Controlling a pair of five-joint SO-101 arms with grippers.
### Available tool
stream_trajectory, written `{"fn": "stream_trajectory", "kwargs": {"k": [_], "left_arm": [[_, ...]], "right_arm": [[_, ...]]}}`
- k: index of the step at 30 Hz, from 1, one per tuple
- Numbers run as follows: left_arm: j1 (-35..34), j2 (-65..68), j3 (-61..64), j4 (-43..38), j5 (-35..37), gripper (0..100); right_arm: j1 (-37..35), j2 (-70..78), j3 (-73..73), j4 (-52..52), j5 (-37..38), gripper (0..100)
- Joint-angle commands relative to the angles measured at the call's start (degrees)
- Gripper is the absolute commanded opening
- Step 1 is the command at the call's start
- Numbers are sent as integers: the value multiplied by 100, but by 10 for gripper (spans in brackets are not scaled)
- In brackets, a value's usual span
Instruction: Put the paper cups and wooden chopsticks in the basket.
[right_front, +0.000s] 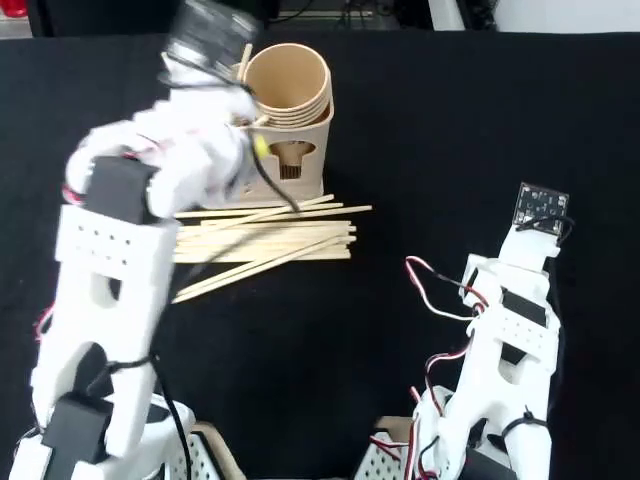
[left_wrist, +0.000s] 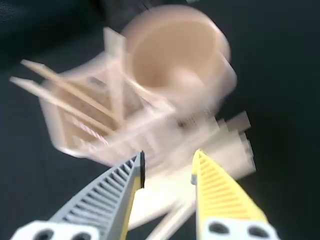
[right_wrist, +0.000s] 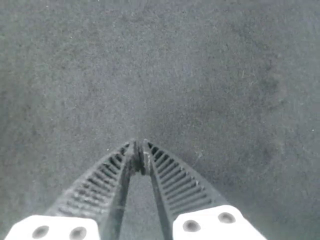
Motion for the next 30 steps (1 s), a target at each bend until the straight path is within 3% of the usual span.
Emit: {"fn": "stream_trajectory", "kwargs": {"k": [1,4,12,20,30], "left_arm": [[848,26,840,536,-1178,169],[1341,132,1727,264,-1705,169],[1552,1099,3055,-2224,-1846,170],[1587,2462,3046,-3429,-1864,170],[1587,2629,3108,-4070,-1837,170]], "right_arm": [[-70,-119,-163,-141,-9,18],[-70,-119,-154,-132,-9,18],[-70,-119,-154,-123,-9,18],[-70,-119,-163,-123,-9,18],[-62,-119,-163,-123,-9,18]]}}
